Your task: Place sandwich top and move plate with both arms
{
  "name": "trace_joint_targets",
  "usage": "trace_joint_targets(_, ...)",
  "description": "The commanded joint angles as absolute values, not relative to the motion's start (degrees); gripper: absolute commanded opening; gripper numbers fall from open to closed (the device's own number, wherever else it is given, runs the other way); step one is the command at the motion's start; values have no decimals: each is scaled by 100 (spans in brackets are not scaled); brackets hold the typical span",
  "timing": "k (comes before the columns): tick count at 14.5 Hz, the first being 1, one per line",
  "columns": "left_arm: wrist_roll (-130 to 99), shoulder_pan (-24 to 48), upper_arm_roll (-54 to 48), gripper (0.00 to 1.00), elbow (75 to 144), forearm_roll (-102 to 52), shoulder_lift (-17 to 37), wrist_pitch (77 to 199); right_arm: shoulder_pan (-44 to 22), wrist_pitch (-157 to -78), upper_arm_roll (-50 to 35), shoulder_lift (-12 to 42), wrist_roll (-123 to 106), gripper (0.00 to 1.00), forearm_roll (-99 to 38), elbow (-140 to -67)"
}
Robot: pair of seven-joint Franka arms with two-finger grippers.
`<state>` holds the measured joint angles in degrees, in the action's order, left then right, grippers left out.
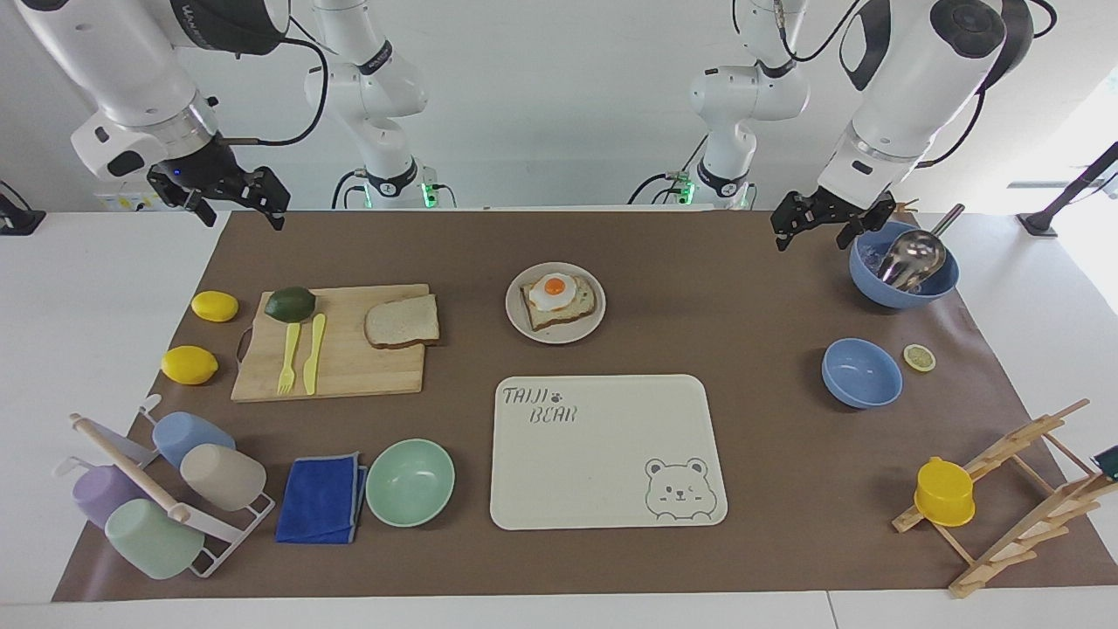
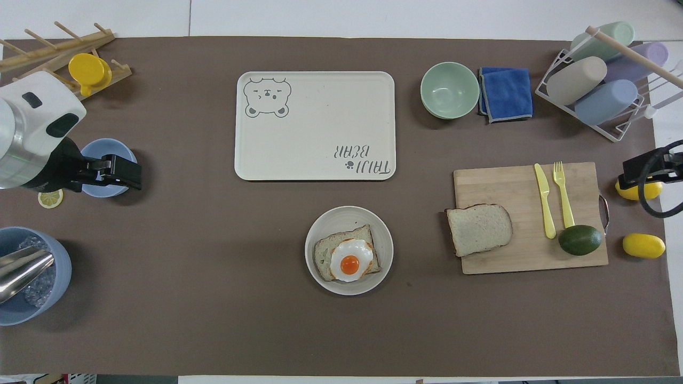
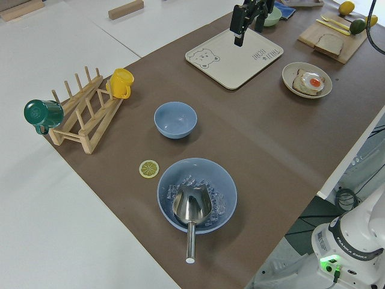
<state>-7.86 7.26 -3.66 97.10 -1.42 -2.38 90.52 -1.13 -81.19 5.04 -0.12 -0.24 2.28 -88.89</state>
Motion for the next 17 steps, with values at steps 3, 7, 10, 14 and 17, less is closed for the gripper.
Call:
trace_joint_targets(3, -756, 747, -343, 100, 9791, -88, -334, 9097, -70, -8174, 466, -9, -106, 100, 53, -8868)
trace_joint_targets(7, -756, 738, -343, 100, 9791, -88, -334, 9097, -210, -8165, 413, -88, -123, 100, 53, -9017)
trace_joint_targets(10, -756, 738, -343, 100, 9791, -88, -334, 9097, -779, -8279, 387, -158, 130, 100, 131, -9254)
trace_joint_targets(14, -756, 738, -343, 100, 9791, -88, -334, 9097, -2141, -8752, 378, 586, 1334, 100, 367, -9316)
trace_joint_targets(17, -756, 738, -343, 100, 9791, -88, -334, 9097, -3039, -9524, 378, 1229, 2187, 100, 1079, -9630)
